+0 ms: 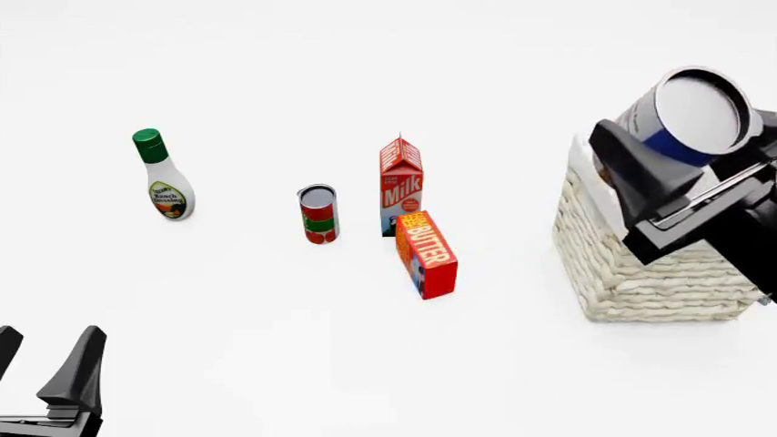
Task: Pick the alphabet soup and place it in the basket.
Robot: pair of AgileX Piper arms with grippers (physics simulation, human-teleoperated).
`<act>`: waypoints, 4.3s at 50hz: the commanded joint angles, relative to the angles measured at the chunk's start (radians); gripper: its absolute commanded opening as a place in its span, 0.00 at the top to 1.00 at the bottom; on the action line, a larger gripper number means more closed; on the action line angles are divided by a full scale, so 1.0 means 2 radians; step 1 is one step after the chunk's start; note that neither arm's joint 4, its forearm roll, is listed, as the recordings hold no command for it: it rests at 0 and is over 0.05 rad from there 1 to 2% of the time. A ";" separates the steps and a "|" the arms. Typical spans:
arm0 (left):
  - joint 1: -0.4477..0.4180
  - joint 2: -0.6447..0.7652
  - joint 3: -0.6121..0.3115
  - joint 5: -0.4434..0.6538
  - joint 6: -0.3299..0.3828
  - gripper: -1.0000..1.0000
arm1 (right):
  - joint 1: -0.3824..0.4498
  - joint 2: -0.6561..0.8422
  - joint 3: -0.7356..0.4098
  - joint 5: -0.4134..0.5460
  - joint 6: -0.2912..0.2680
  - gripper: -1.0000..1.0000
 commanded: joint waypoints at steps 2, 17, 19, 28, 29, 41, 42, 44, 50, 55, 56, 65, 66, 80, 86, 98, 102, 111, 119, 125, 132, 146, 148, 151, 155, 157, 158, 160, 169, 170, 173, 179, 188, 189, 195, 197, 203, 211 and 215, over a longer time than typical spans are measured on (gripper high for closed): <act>0.000 0.000 0.000 0.000 0.000 0.00 | -0.070 -0.026 -0.037 0.062 0.004 1.00; 0.000 0.000 0.000 0.000 0.000 0.00 | -0.168 -0.038 -0.035 0.093 0.001 1.00; 0.000 0.000 0.000 0.000 0.000 0.00 | -0.178 -0.041 -0.034 0.097 0.001 1.00; 0.000 0.000 0.000 0.000 0.000 0.00 | -0.229 -0.041 -0.037 0.111 0.002 1.00; 0.000 0.000 0.000 0.000 0.000 0.00 | -0.234 -0.039 -0.037 0.111 0.001 1.00; 0.000 0.000 0.000 0.000 0.000 0.00 | -0.266 -0.005 -0.043 0.101 0.000 1.00; 0.000 0.000 0.000 0.000 0.000 0.00 | -0.267 -0.003 -0.043 0.100 -0.001 1.00; 0.000 0.000 0.000 0.000 0.000 0.00 | -0.270 0.005 -0.045 0.097 -0.001 1.00; 0.000 0.000 0.000 0.000 0.000 0.00 | -0.279 0.032 -0.050 0.090 -0.003 1.00; 0.000 0.000 0.000 0.000 0.000 0.00 | -0.289 0.049 -0.051 0.084 -0.009 1.00; 0.000 0.000 0.000 0.000 0.000 0.00 | -0.291 0.052 -0.053 0.085 -0.010 1.00; 0.000 0.000 0.000 0.000 0.000 0.00 | -0.304 0.074 -0.066 0.090 -0.024 1.00; 0.000 0.000 0.000 0.000 0.000 0.00 | -0.305 0.077 -0.067 0.091 -0.025 1.00; 0.000 0.000 0.000 0.000 0.000 0.00 | -0.309 0.114 -0.086 0.102 -0.049 1.00; 0.000 0.000 0.000 0.000 0.000 0.00 | -0.302 0.141 -0.090 0.108 -0.053 1.00; 0.000 0.000 0.000 0.000 0.000 0.00 | -0.296 0.184 -0.101 0.106 -0.068 1.00; 0.000 0.000 0.000 0.000 0.000 0.00 | -0.297 0.194 -0.109 0.111 -0.069 1.00; 0.000 0.000 0.000 0.000 0.000 0.00 | -0.310 0.225 -0.123 0.111 -0.074 1.00; 0.000 0.000 0.000 0.000 0.000 0.00 | -0.307 0.253 -0.139 0.121 -0.089 1.00; 0.000 0.000 0.000 0.000 0.000 0.00 | -0.311 0.272 -0.148 0.124 -0.099 1.00; 0.000 0.000 0.000 0.000 0.000 0.00 | -0.323 0.289 -0.162 0.135 -0.114 1.00; 0.000 0.000 0.000 0.000 0.000 0.00 | -0.343 0.313 -0.171 0.136 -0.133 1.00; 0.000 0.000 0.000 0.000 0.000 0.00 | -0.342 0.315 -0.171 0.137 -0.133 1.00; 0.000 0.000 0.000 0.000 0.000 0.00 | -0.343 0.323 -0.168 0.133 -0.137 1.00; 0.000 0.000 0.000 0.000 0.000 0.00 | -0.341 0.331 -0.166 0.130 -0.138 1.00; 0.000 0.000 0.000 0.000 0.000 0.00 | -0.339 0.337 -0.167 0.130 -0.139 1.00; 0.000 0.000 0.000 0.000 0.000 0.00 | -0.339 0.339 -0.168 0.130 -0.139 1.00; 0.000 0.000 0.000 0.000 0.000 0.00 | -0.339 0.342 -0.170 0.129 -0.139 1.00; 0.000 0.000 0.000 0.000 0.000 0.00 | -0.339 0.360 -0.177 0.124 -0.140 1.00; 0.000 0.000 0.000 0.000 0.000 0.00 | -0.338 0.362 -0.177 0.124 -0.140 1.00; 0.000 0.000 0.000 0.000 0.000 0.00 | -0.338 0.369 -0.181 0.123 -0.141 1.00; 0.000 0.000 0.000 0.000 0.000 0.00 | -0.336 0.378 -0.186 0.122 -0.141 1.00; 0.000 0.000 0.000 0.000 0.000 0.00 | -0.334 0.390 -0.191 0.118 -0.141 1.00; 0.000 0.000 0.000 0.000 0.000 0.00 | -0.333 0.392 -0.191 0.118 -0.141 1.00; 0.000 0.000 0.000 0.000 0.000 0.00 | -0.332 0.396 -0.192 0.115 -0.140 1.00; 0.000 0.000 0.000 0.000 0.000 0.00 | -0.332 0.397 -0.192 0.115 -0.140 1.00; 0.000 0.000 0.000 0.000 0.000 0.00 | -0.334 0.397 -0.193 0.116 -0.142 1.00; 0.000 0.000 0.000 0.000 0.000 0.00 | -0.337 0.394 -0.194 0.117 -0.142 0.00; 0.000 0.000 0.000 0.000 0.000 0.00 | -0.338 0.394 -0.194 0.117 -0.142 0.00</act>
